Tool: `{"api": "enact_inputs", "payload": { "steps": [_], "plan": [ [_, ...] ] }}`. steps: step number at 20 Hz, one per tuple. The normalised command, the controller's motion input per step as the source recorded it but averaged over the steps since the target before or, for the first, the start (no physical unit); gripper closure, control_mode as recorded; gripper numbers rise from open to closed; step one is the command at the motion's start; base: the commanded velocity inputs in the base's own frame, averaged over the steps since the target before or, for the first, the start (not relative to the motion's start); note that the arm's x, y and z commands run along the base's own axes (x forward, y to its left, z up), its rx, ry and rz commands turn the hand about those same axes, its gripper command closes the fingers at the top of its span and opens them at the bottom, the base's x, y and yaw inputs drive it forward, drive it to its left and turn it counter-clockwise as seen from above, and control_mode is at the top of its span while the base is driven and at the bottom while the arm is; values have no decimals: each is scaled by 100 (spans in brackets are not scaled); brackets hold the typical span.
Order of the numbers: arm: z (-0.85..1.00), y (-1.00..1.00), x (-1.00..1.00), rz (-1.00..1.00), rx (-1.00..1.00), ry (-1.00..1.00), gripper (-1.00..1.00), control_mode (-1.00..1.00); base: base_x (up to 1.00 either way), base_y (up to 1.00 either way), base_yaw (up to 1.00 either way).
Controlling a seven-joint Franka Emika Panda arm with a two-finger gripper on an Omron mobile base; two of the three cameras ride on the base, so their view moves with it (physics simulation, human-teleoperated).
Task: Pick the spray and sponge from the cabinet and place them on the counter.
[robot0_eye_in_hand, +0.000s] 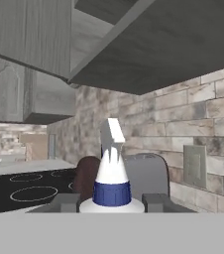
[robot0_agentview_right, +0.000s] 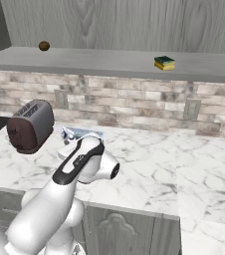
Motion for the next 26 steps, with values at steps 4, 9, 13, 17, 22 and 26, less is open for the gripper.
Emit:
{"api": "enact_inputs", "payload": {
  "steps": [4, 9, 13, 17, 22, 26],
  "plan": [
    [-16, 0, 8, 0, 0, 0, 100, -100, 0, 0, 0],
    [-17, 0, 7, 0, 0, 0, 100, -100, 0, 0, 0],
    [-17, 0, 7, 0, 0, 0, 100, -100, 0, 0, 0],
    [-16, 0, 6, 0, 0, 0, 100, -100, 0, 0, 0],
    [-14, 0, 6, 0, 0, 0, 100, -100, 0, 0, 0],
    [-14, 0, 8, 0, 0, 0, 100, -100, 0, 0, 0]
  ]
}}
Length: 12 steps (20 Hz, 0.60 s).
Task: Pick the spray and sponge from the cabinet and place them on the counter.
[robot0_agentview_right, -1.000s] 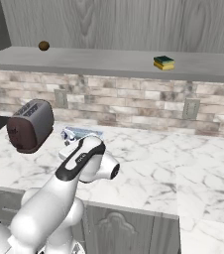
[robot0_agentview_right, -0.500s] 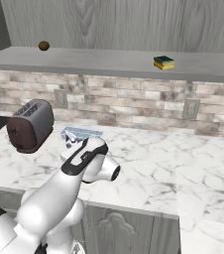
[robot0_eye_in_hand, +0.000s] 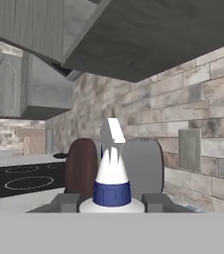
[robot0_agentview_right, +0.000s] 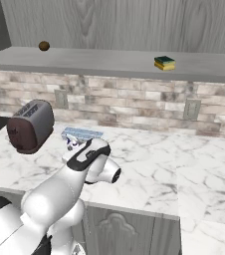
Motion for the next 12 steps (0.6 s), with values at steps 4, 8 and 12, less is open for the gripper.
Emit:
{"api": "enact_inputs", "payload": {
  "steps": [4, 8, 12],
  "plan": [
    [-14, 0, 7, 0, 0, 0, 100, -100, 0, 0, 0],
    [-15, 0, 4, 0, 0, 0, 100, -100, 0, 0, 0],
    [-14, 0, 4, 0, 0, 0, 100, -100, 0, 0, 0]
  ]
}}
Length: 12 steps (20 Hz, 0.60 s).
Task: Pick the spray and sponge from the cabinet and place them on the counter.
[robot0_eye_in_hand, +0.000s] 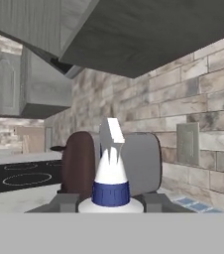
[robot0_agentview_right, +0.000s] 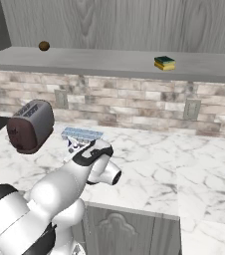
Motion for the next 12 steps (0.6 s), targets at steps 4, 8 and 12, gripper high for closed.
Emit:
{"api": "enact_inputs", "payload": {
  "steps": [4, 8, 12],
  "plan": [
    [-13, 0, 4, 0, 0, 0, 100, -100, 0, 0, 0],
    [-14, 0, 3, 0, 0, 0, 100, -100, 0, 0, 0],
    [-14, 0, 1, 0, 0, 0, 100, -100, 0, 0, 0]
  ]
}}
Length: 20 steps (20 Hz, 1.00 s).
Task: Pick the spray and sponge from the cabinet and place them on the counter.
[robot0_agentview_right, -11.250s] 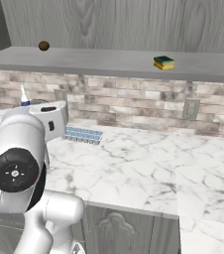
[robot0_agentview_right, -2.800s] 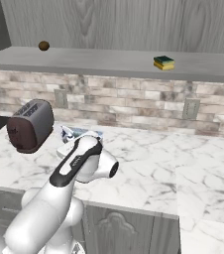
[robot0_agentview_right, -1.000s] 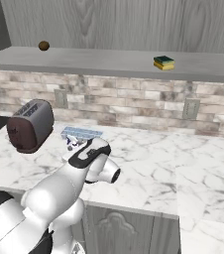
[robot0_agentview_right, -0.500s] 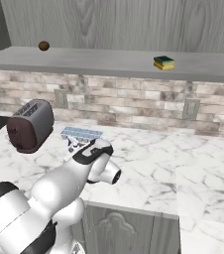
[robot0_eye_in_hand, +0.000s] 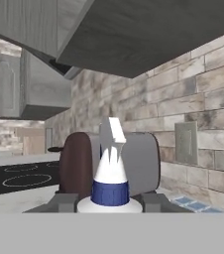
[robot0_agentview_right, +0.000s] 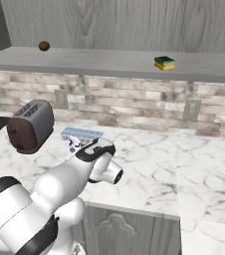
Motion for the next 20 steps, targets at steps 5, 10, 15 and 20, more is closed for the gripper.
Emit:
{"api": "enact_inputs", "payload": {
  "steps": [5, 10, 15, 20],
  "plan": [
    [-14, 0, 0, 0, 0, 0, 100, -100, 0, 0, 0],
    [-15, 1, 0, 0, 0, 0, -100, -100, 0, 0, 0],
    [-14, 0, 0, 0, 0, 0, -100, -100, 0, 0, 0],
    [-9, 0, 0, 0, 0, 0, -100, -100, 0, 0, 0]
  ]
}}
